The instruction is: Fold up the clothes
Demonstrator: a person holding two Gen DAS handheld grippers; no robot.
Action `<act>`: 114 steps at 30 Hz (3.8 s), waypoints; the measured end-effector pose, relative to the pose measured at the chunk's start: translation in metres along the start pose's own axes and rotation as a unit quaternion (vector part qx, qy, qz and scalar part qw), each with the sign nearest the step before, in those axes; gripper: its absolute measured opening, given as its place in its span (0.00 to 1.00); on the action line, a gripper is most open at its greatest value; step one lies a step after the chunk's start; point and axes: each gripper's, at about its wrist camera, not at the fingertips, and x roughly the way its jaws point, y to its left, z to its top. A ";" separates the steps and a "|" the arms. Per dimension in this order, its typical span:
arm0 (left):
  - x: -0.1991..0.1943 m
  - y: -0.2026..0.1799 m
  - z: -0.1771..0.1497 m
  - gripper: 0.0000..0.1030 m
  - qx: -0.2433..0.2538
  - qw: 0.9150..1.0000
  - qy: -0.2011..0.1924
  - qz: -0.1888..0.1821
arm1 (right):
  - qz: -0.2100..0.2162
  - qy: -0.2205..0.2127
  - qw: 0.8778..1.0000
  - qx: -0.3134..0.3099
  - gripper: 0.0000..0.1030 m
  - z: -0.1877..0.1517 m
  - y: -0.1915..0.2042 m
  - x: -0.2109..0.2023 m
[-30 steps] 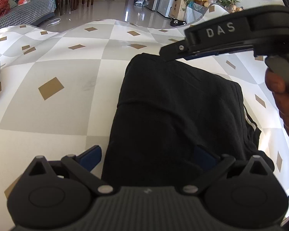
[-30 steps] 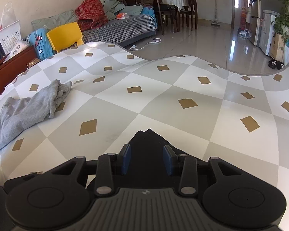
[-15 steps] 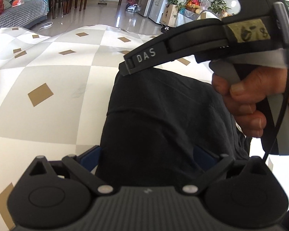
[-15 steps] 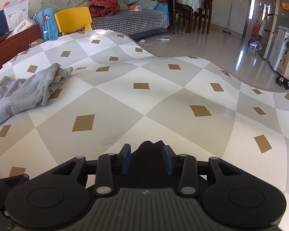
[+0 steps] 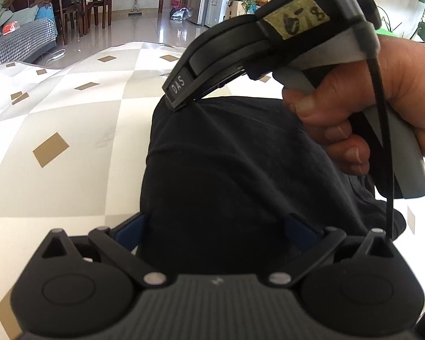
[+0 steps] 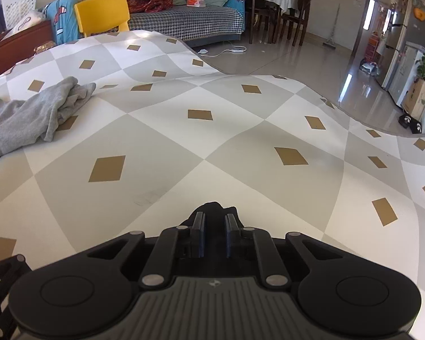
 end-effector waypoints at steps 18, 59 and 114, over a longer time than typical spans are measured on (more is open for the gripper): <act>0.005 0.010 0.007 0.99 -0.011 1.000 0.005 0.003 | -0.022 -0.019 0.986 0.163 0.08 0.010 -0.050 -0.020; -0.013 0.001 -0.020 0.99 -0.005 0.998 -0.011 -0.054 | 0.004 0.043 0.981 0.189 0.09 -0.027 -0.075 -0.036; -0.022 0.001 -0.025 1.00 0.007 0.999 0.023 0.030 | -0.037 0.123 0.989 0.075 0.27 -0.096 -0.034 -0.074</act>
